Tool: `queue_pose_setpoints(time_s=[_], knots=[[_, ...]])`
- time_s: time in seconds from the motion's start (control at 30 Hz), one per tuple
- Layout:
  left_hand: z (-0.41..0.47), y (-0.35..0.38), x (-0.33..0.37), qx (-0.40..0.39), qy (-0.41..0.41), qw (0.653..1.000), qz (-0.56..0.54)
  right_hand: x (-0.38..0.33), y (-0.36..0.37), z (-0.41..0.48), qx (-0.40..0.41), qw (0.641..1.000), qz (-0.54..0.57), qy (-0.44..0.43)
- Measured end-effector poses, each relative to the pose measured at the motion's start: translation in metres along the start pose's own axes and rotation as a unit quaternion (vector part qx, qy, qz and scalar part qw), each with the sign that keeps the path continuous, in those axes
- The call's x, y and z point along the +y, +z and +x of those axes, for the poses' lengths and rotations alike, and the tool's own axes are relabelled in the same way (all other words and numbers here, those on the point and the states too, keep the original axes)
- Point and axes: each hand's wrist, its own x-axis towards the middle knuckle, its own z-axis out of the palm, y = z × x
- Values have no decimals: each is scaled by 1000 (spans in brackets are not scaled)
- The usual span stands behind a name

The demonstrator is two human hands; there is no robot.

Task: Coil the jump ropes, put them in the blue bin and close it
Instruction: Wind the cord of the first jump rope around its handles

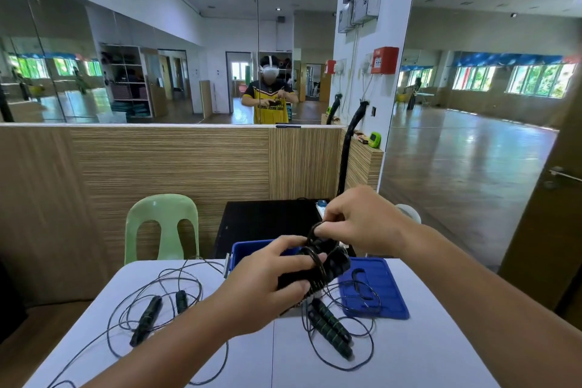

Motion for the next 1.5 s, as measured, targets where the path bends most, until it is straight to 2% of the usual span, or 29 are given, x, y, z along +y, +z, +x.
queue_pose_setpoints(time_s=[0.17, 0.4, 0.53, 0.7, 0.77, 0.87, 0.97, 1.03, 1.13, 1.33, 1.43, 1.5], knots=[[4, 6, 1, 55, -18, 995, -82, -5, -4, -3, -4, 987, 135, 86], [6, 12, 3, 96, -26, 991, -86, -3, 5, -6, -10, 931, 315, 182], [6, 11, 3, 98, -38, 989, -108, -2, 11, -8, -8, 903, 380, 200], [4, 9, 5, 103, -53, 982, -146, 1, 12, -13, -20, 910, 378, 171], [4, 10, 6, 112, -61, 979, -161, 4, 17, -16, -2, 919, 360, 162], [5, 15, 8, 121, -71, 980, -143, 1, 33, -22, 80, 933, 312, 163], [7, 21, 10, 134, -86, 982, -102, -4, 54, -26, 193, 949, 216, 120], [7, 24, 12, 141, -90, 983, -70, -4, 64, -27, 236, 951, 175, 102], [4, 28, 16, 143, -95, 984, -41, -5, 70, -30, 240, 935, 226, 131], [0, 31, 21, 137, -79, 987, 19, -3, 76, -30, 242, 851, 407, 226], [-2, 31, 22, 128, -70, 989, -4, -4, 75, -29, 263, 833, 437, 215], [-3, 32, 22, 126, -75, 989, -25, -7, 75, -29, 270, 833, 442, 194]])
